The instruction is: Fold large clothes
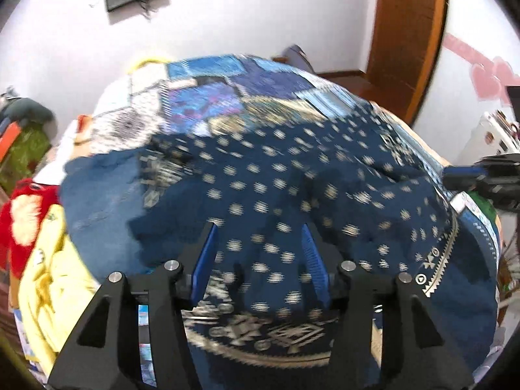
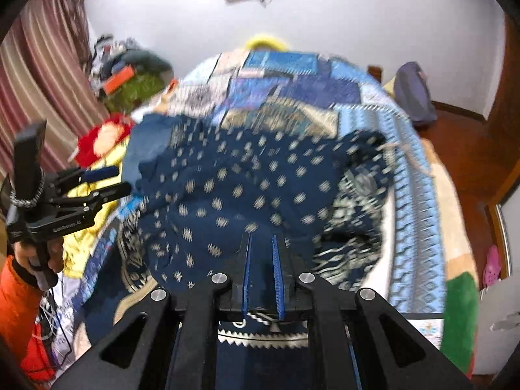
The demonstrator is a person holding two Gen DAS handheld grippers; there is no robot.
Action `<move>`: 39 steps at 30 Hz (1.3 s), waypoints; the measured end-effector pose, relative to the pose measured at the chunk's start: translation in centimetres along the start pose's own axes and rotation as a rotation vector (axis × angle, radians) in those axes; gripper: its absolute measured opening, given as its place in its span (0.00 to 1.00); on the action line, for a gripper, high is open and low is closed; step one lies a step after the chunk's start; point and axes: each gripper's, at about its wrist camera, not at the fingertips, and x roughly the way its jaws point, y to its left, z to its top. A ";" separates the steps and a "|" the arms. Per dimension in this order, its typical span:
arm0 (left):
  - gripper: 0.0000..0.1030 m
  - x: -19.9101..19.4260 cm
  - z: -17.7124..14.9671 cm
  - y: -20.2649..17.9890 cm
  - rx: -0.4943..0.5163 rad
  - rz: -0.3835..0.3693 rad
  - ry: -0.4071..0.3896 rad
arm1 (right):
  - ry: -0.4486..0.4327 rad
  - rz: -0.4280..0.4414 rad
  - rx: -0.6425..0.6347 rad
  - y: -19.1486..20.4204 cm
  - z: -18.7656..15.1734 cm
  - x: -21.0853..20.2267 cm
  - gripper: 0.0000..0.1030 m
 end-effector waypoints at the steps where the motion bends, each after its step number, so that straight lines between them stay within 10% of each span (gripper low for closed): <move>1: 0.51 1.0 -0.2 -0.5 0.006 -0.008 0.021 | 0.036 -0.019 -0.012 0.3 -0.4 1.4 0.08; 8: 0.52 6.9 -3.8 -2.1 0.052 0.004 0.199 | 0.171 -0.139 -0.047 -0.9 -3.9 6.9 0.08; 24: 0.58 5.7 -5.7 -1.6 0.010 0.034 0.142 | 0.141 -0.309 -0.117 -1.1 -6.5 4.0 0.10; 27: 0.58 5.7 -5.7 -1.6 0.005 0.030 0.142 | 0.169 -0.488 -0.146 -2.3 -8.1 3.6 0.38; 29: 0.58 5.7 -5.6 -1.6 0.002 0.029 0.142 | 0.124 -0.538 -0.092 -3.6 -8.6 2.0 0.85; 39: 0.59 0.9 -5.3 0.5 -0.020 0.062 0.070 | 0.087 -0.354 0.122 -6.8 -9.8 -3.5 0.88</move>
